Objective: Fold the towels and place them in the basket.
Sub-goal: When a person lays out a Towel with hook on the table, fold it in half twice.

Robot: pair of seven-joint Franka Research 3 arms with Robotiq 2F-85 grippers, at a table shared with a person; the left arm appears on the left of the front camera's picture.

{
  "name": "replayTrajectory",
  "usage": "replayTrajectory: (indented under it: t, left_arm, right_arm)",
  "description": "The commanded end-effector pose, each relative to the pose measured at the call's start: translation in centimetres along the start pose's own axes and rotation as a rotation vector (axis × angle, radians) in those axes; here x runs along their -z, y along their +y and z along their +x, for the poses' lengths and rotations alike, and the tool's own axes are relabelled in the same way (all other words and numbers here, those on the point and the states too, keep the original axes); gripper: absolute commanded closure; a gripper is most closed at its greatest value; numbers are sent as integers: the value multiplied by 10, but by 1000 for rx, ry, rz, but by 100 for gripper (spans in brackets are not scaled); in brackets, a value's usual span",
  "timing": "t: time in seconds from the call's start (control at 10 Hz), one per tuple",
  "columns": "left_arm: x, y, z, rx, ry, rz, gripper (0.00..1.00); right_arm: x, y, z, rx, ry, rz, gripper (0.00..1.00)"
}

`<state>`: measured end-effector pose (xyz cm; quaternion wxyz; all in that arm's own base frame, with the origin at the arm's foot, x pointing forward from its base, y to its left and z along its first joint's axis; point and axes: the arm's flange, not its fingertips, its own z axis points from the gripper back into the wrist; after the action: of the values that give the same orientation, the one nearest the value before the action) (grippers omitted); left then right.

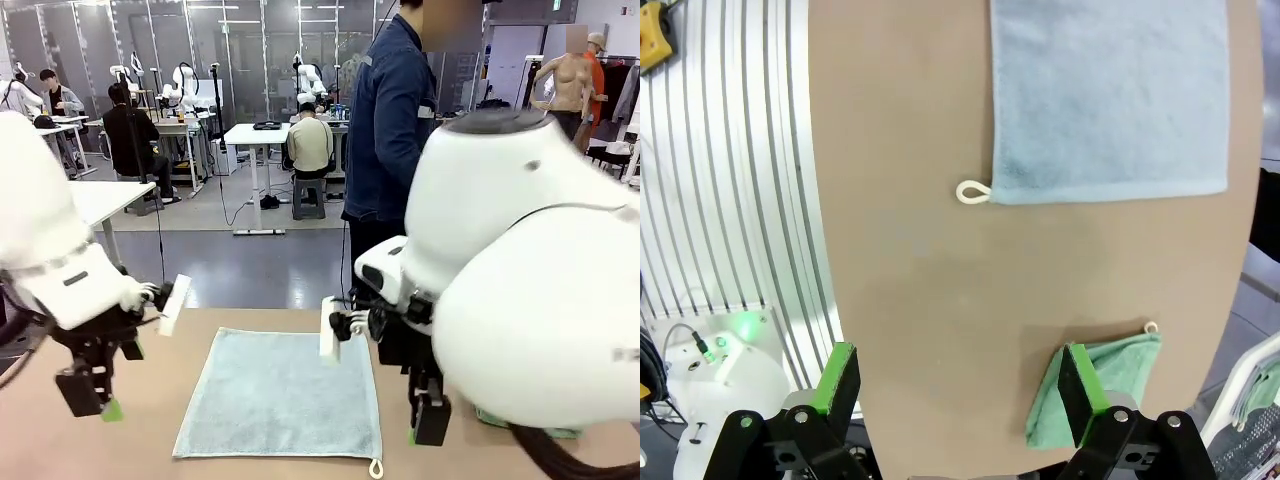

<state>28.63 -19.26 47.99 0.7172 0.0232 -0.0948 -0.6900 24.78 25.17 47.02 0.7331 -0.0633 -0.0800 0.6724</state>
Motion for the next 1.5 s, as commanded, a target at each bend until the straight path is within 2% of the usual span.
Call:
replayTrajectory:
  t: [0.0,0.2,0.5,0.6,0.7,1.1,1.4]
  left_arm:
    - [29,7,10,1,-21,15,0]
    - [61,9,11,6,-59,-16,0]
    - [111,13,14,3,-47,-60,0]
    - [123,14,12,-5,-53,-65,0]
    - [131,14,9,-31,-31,-65,0]
    - [157,15,3,-27,-42,-101,0]
    - [173,15,-4,-28,-27,-77,0]
  right_arm:
    - [28,-6,15,-21,27,20,0]
    - [58,-13,22,-35,10,87,0]
    - [98,-24,22,-57,-9,127,0]
    - [111,-32,21,-72,-60,141,0]
    - [120,-36,20,-79,-91,139,0]
    - [144,-46,19,-56,-87,147,0]
    - [160,-50,18,-57,-94,187,0]
